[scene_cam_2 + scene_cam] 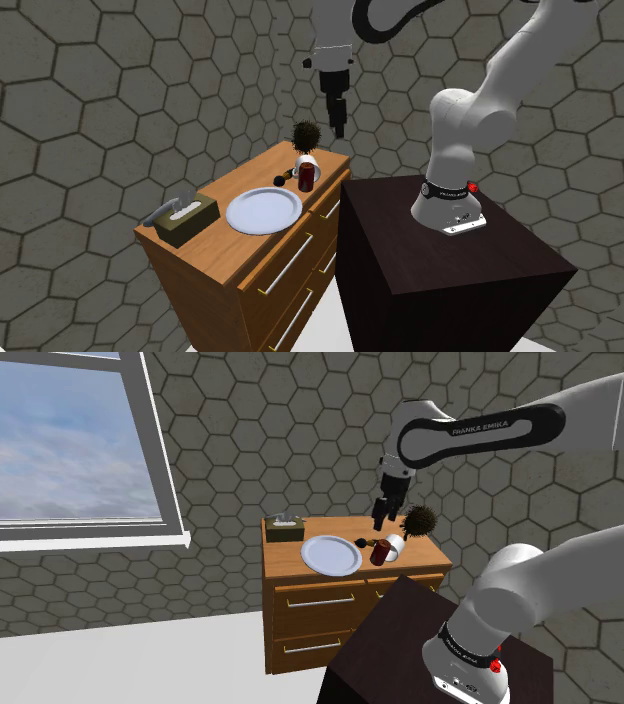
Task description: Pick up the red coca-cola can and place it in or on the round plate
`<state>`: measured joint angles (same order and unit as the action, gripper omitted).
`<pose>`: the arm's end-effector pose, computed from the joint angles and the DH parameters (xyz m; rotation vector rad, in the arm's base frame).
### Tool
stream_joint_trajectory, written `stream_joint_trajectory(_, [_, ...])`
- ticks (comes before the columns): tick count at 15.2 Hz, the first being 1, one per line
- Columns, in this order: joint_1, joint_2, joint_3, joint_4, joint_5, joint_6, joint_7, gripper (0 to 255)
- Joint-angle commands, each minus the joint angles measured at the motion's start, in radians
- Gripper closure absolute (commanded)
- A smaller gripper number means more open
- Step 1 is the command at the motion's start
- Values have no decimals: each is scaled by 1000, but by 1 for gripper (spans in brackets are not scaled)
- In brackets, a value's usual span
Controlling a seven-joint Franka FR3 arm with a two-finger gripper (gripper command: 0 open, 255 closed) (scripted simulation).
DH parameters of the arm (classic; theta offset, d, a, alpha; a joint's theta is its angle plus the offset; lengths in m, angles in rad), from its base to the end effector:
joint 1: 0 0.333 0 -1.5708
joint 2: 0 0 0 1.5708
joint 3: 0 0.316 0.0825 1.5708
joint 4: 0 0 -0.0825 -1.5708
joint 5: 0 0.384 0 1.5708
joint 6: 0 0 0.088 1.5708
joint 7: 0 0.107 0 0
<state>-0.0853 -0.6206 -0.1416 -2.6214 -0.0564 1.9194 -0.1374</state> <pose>0.3369 -0.0814 0.4369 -3.0948 0.0592 0.1222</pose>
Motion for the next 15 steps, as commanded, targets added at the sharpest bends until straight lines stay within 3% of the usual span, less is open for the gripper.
stream_joint_trajectory(1, [-19, 46, -33, -13, -22, 67, -34, 0])
stream_joint_trajectory(9, [-72, 280, -163, -7, -66, 325, -168, 0])
stream_joint_trajectory(15, [-88, 503, -253, 58, -14, 501, -304, 0])
